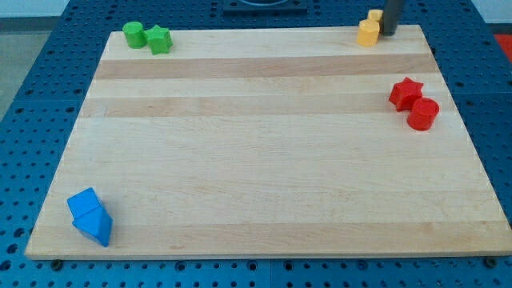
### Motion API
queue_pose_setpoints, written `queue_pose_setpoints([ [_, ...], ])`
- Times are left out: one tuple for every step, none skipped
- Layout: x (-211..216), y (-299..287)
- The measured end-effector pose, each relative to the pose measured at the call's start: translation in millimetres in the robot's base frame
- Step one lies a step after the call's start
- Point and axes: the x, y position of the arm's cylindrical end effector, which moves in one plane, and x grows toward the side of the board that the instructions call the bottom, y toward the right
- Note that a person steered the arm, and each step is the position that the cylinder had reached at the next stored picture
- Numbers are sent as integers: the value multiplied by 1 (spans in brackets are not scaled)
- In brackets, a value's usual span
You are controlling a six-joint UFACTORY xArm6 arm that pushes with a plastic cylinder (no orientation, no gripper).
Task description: Put the yellow heart at the top of the yellow hexagon
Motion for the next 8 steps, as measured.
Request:
queue_pose_setpoints([
  [5, 0],
  [19, 43],
  [13, 87],
  [-12, 95],
  [-16, 94],
  [-17, 89],
  [-17, 67],
  [-16, 16],
])
